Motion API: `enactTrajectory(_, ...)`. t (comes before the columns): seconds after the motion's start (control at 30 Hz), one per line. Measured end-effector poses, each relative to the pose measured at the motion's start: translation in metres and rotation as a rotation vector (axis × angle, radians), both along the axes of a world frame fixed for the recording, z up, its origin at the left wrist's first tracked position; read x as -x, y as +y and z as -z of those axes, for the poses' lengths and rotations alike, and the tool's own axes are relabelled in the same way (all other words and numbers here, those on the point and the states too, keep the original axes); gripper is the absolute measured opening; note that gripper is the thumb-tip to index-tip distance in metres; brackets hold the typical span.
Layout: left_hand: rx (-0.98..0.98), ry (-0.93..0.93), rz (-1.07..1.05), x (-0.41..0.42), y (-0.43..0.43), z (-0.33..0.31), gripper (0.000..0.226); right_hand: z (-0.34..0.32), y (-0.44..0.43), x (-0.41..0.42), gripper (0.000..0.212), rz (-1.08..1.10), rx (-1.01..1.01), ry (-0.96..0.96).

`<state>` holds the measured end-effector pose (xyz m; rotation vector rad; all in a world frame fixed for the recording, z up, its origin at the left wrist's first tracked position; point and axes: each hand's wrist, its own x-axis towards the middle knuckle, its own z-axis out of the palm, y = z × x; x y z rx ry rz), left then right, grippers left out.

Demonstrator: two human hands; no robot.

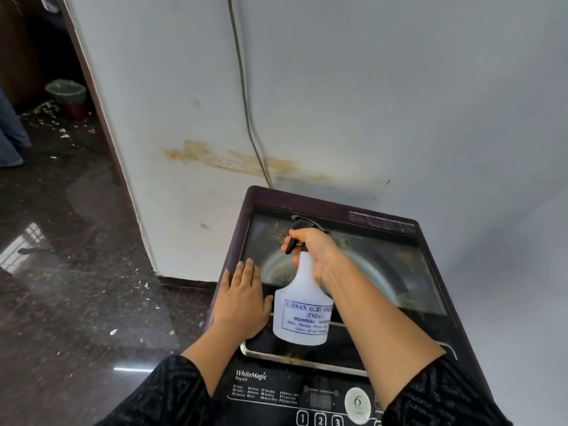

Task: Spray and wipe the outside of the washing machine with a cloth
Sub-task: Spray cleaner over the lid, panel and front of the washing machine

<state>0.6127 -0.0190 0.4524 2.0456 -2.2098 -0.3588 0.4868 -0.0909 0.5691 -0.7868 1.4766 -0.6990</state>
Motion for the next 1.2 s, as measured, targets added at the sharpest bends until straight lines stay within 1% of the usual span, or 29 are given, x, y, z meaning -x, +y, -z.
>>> enactTrajectory(0.1, -0.030, -0.010, 0.009, 0.011, 0.005, 0.006, 0.069, 0.001, 0.001, -0.004, 0.021, 0.012, -0.002, 0.049)
enactTrajectory(0.27, -0.009, 0.005, 0.016, 0.012, 0.002, 0.009, 0.071, 0.004, -0.004, -0.016, 0.011, 0.036, 0.062, 0.162)
enactTrajectory(0.37, -0.019, -0.011, 0.023, 0.012, 0.002, 0.009, 0.071, 0.007, -0.005, -0.016, 0.013, 0.088, 0.075, 0.181)
enactTrajectory(0.43, -0.007, 0.003, 0.010, 0.013, 0.001, 0.009, 0.071, 0.006, -0.005, -0.010, 0.010, 0.115, 0.086, 0.172)
enactTrajectory(0.53, 0.014, -0.005, -0.006, 0.018, 0.001, 0.006, 0.074, 0.003, -0.003, 0.007, 0.005, 0.158, 0.099, 0.162)
enactTrajectory(0.67, 0.016, -0.023, -0.007, 0.026, 0.000, 0.005, 0.078, 0.003, 0.003, 0.040, 0.008, 0.274, 0.085, 0.188)
enactTrajectory(0.77, 0.036, -0.036, 0.059, 0.036, 0.001, 0.004, 0.079, 0.004, 0.010, 0.075, 0.009, 0.339, 0.063, 0.255)
enactTrajectory(0.97, 0.076, -0.024, 0.233, 0.082, 0.012, 0.000, 0.081, 0.004, 0.031, 0.145, 0.011, 0.481, 0.030, 0.397)
enactTrajectory(1.07, 0.077, -0.056, 0.276, 0.094, 0.018, 0.005, 0.078, 0.004, 0.044, 0.167, 0.010, 0.570, 0.074, 0.388)
enactTrajectory(1.13, 0.096, -0.068, 0.271, 0.096, 0.020, 0.007, 0.078, 0.004, 0.050, 0.174, 0.010, 0.581, 0.091, 0.371)
enactTrajectory(1.2, 0.103, -0.067, 0.268, 0.094, 0.019, 0.007, 0.079, 0.003, 0.057, 0.172, 0.017, 0.545, 0.078, 0.380)
